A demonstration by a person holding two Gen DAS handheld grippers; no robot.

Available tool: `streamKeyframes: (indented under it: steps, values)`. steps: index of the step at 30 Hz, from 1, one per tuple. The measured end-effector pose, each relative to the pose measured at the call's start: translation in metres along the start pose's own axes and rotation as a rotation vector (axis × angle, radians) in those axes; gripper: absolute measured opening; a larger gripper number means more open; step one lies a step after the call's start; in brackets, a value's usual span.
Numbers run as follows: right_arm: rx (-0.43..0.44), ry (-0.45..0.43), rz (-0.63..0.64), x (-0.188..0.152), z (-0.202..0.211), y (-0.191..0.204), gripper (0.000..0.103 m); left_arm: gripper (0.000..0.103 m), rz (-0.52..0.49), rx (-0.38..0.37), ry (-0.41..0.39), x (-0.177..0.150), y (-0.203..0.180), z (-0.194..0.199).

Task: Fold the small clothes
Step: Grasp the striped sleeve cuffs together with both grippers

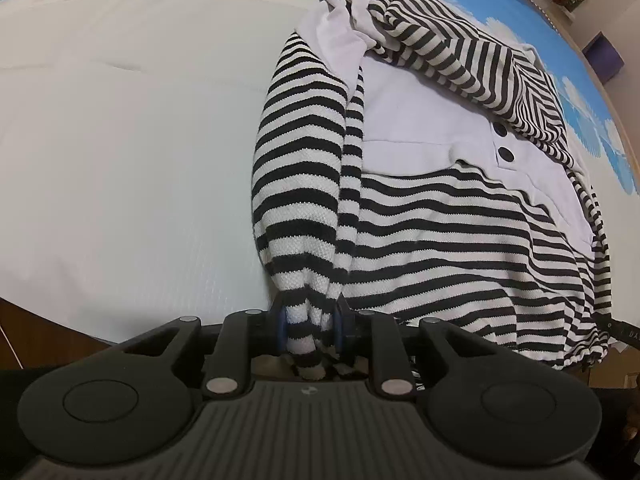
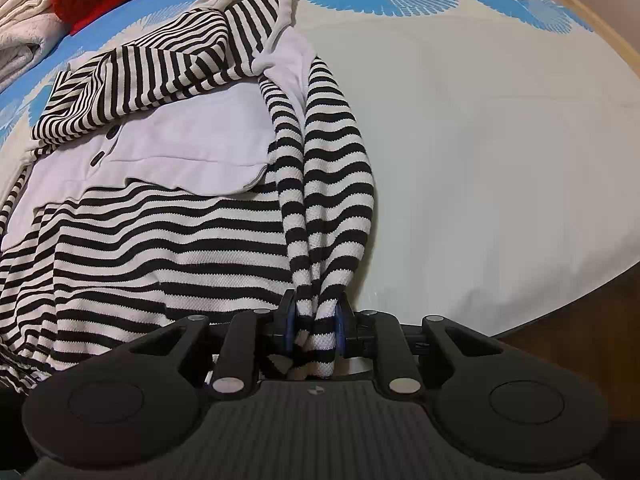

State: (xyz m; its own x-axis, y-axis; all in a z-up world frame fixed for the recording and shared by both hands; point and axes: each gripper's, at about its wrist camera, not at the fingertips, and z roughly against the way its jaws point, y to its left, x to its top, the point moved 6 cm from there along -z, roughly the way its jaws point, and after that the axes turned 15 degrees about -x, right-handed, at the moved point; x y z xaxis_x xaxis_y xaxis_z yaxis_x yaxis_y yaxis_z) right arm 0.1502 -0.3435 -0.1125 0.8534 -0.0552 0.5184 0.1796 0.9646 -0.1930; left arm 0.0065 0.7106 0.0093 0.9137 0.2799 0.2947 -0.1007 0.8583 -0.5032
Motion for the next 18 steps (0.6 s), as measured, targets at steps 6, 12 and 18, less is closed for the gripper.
streamKeyframes:
  steps: [6, 12, 18]
  values:
    - [-0.005, -0.006, 0.011, -0.0002, -0.0003, 0.0021, 0.019, 0.024, -0.016, 0.008, 0.002, 0.0002, -0.0018, -0.0011]
    - [-0.005, -0.022, 0.030, -0.0004, 0.0011, 0.0043, 0.013, 0.022, -0.028, 0.011, 0.002, -0.0010, -0.0035, -0.0020]
    - [-0.005, -0.034, 0.039, -0.0005, 0.0032, 0.0050, 0.010, 0.020, -0.037, 0.012, 0.001, -0.0023, -0.0049, -0.0025]
